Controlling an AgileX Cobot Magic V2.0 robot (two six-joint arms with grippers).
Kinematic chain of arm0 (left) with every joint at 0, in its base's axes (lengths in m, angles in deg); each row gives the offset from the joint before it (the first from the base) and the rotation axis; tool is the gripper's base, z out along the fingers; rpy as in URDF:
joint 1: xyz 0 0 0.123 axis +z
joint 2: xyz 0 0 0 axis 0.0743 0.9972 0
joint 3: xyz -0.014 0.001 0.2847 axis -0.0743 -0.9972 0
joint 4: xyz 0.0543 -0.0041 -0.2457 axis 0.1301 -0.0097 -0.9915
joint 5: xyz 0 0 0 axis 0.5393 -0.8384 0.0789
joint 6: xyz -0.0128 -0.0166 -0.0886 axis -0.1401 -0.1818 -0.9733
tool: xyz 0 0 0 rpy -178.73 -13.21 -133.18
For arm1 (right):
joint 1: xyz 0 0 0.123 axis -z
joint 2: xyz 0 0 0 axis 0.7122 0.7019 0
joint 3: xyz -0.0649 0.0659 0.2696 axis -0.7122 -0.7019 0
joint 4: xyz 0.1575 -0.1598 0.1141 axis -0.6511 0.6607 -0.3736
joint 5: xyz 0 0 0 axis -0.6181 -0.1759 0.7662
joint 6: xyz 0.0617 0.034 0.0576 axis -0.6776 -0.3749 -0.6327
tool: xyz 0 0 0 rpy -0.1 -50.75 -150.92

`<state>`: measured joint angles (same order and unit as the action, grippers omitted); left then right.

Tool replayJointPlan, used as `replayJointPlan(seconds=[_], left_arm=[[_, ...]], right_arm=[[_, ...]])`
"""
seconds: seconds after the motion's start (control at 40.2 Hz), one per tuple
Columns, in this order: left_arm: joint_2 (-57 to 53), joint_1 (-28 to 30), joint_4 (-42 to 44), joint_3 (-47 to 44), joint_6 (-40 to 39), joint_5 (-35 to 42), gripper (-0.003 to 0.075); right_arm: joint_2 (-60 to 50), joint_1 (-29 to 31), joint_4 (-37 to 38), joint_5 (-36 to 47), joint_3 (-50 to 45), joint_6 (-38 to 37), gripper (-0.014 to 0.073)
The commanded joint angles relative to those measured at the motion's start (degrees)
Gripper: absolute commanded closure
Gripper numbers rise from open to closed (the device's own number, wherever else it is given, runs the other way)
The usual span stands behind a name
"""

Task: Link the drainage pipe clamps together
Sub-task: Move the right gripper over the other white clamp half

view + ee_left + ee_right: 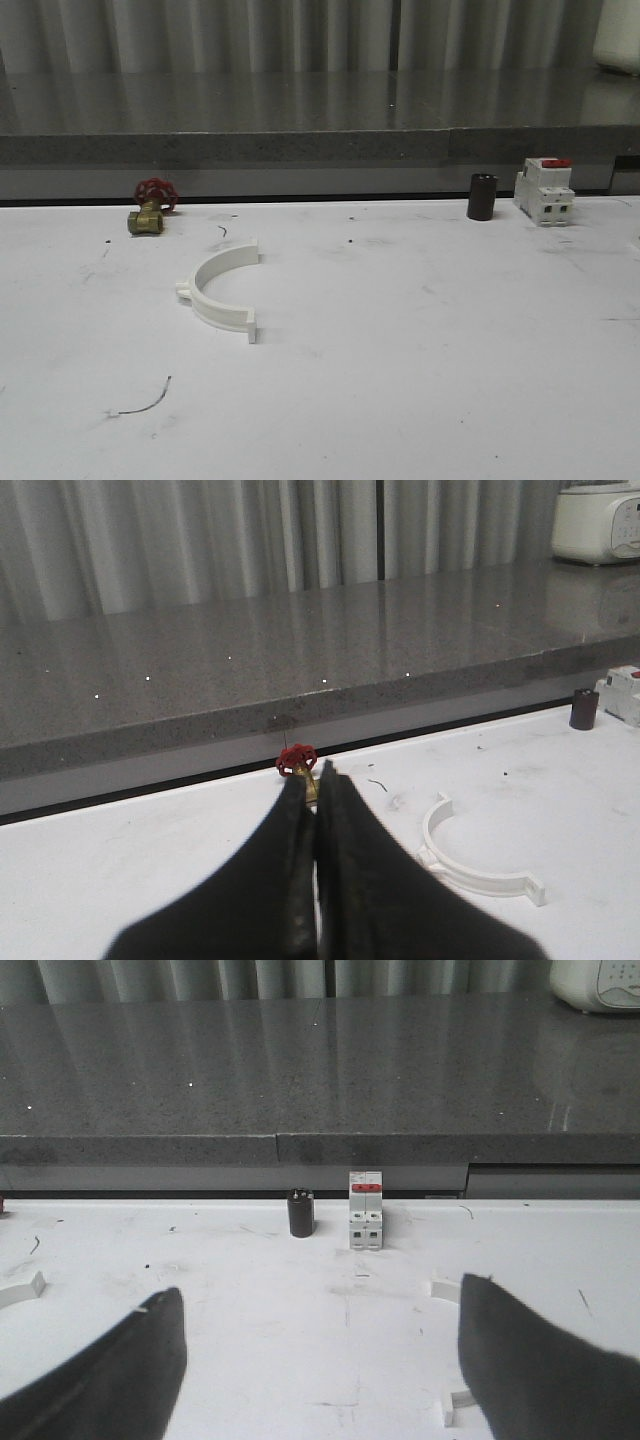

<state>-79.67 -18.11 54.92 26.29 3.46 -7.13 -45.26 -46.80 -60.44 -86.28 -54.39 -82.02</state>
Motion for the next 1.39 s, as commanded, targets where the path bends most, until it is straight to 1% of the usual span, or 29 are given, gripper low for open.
replayJointPlan(seconds=[0.0, 0.746, 0.87, 0.995, 1.069, 1.218, 1.368], left_arm=[[0.8, 0.2, -0.3, 1.2, -0.1, 4.1, 0.0741], [1.2, 0.2, -0.3, 1.2, -0.1, 4.4, 0.0741], [1.2, 0.2, -0.3, 1.2, -0.1, 4.4, 0.0741], [1.2, 0.2, -0.3, 1.2, -0.1, 4.4, 0.0741], [1.2, 0.2, -0.3, 1.2, -0.1, 4.4, 0.0741], [1.2, 0.2, -0.3, 1.2, -0.1, 4.4, 0.0741], [1.2, 0.2, -0.3, 1.2, -0.1, 4.4, 0.0741]], right_arm=[[0.8, 0.4, 0.1, 4.2, 2.1, 0.5, 0.001], [0.8, 0.4, 0.1, 4.8, 2.1, 0.5, 0.001], [0.8, 0.4, 0.5, 7.1, 2.1, 0.5, 0.001], [0.8, 0.4, 1.7, 12.1, 2.1, 0.5, 0.001], [1.5, 0.4, 1.7, 11.8, 2.5, 0.5, 0.001], [8.7, 0.4, 1.7, 8.1, 5.8, 0.5, 0.001], [22.0, 0.4, 1.7, 1.7, 13.0, 0.0, 0.001]])
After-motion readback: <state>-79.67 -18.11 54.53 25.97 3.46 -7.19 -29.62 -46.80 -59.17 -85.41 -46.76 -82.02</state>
